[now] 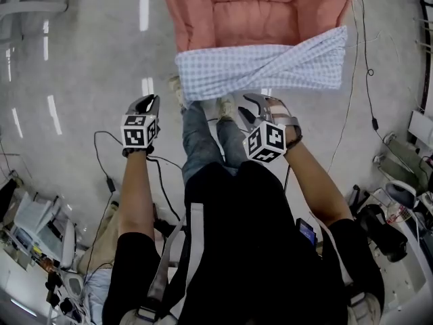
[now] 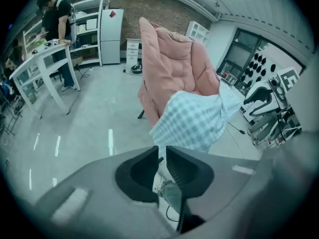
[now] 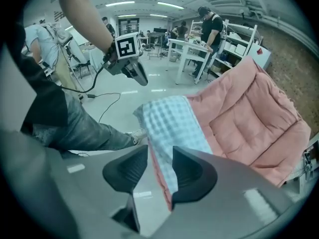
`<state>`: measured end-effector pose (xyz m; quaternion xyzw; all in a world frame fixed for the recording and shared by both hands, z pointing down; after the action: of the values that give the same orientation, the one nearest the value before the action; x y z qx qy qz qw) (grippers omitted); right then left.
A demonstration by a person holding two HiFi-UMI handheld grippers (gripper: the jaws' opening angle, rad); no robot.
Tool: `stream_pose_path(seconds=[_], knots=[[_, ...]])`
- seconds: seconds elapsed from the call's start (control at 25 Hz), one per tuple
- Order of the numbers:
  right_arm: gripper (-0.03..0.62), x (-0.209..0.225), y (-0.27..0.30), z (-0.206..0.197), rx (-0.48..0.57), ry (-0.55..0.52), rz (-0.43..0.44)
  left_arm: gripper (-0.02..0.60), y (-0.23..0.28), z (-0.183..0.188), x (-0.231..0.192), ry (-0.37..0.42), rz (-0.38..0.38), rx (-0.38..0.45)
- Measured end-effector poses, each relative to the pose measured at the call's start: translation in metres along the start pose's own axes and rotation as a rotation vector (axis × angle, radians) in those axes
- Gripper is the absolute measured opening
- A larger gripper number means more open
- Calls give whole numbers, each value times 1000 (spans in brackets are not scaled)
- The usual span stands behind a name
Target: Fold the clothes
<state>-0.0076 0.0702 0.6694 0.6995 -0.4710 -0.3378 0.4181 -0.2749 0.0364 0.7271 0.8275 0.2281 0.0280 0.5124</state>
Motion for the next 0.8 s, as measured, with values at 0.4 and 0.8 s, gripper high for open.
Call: stream_pose_path(seconds=[0.4, 0.8], knots=[[151, 64, -64, -10, 30, 180, -186, 54, -31, 126, 56, 134, -135, 99], [138, 128, -159, -25, -10, 373, -410, 52, -61, 252, 150, 270, -416, 213]])
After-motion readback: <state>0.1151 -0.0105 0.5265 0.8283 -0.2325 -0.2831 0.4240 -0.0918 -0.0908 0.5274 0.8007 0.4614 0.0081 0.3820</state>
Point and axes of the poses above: the fingertips, and each gripper's own axes: y forward along the fingers, x to its right, z out of its top, the point moved 1 cm from there along -y, backward along the fingers, and after that the axes turned 4 degrees about y, right-handed, at the moved point
